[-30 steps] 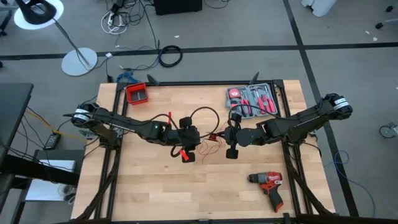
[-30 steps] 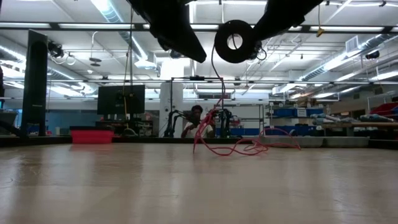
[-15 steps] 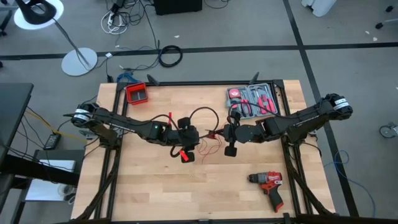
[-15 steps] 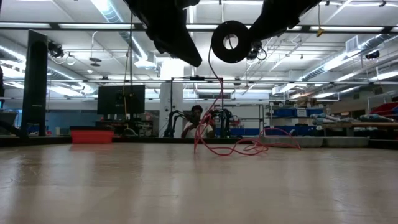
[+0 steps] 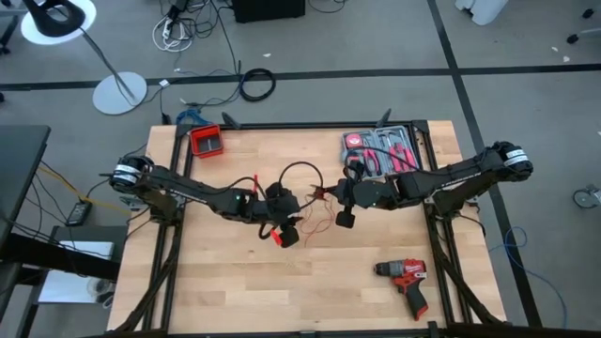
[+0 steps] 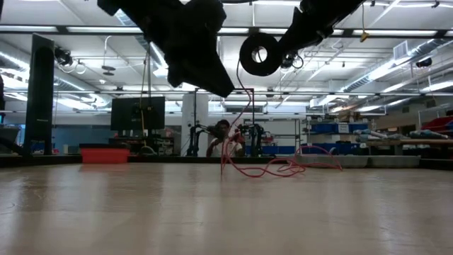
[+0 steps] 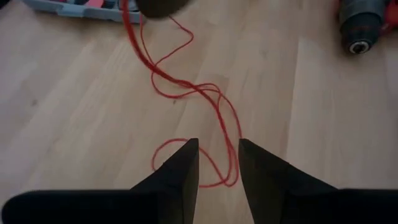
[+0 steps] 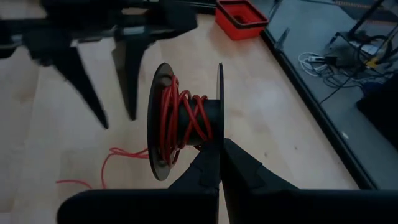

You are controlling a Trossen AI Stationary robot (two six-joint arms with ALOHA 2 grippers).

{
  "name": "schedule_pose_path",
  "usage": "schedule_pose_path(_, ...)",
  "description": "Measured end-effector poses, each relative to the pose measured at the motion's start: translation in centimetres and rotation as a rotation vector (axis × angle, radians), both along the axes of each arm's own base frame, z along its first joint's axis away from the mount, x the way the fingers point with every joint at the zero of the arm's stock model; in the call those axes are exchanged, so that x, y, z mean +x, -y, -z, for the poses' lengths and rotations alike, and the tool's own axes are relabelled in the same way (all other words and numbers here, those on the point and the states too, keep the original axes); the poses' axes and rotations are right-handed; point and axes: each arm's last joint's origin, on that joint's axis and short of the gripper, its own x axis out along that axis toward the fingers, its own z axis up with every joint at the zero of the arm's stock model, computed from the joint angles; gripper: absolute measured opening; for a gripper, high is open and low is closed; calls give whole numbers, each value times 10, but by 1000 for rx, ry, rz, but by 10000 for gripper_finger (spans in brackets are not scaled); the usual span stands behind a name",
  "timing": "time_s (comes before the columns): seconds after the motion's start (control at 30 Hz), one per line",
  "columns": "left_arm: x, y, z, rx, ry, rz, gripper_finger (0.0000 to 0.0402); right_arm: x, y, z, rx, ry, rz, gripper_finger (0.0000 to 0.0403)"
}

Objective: Coil cords
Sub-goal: Coil the red wire onto the black spool

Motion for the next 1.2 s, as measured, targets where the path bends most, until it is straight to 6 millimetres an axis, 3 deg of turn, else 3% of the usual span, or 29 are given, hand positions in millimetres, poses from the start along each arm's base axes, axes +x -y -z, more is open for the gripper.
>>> schedule_pose_path(0.8, 8, -1, 33, 6, 75, -55, 117, -1, 0, -12, 22, 83, -34, 1)
schedule_pose_path(1.2, 7, 0, 34, -9, 50, -15, 117, -1, 0, -11, 19, 73, -33, 1)
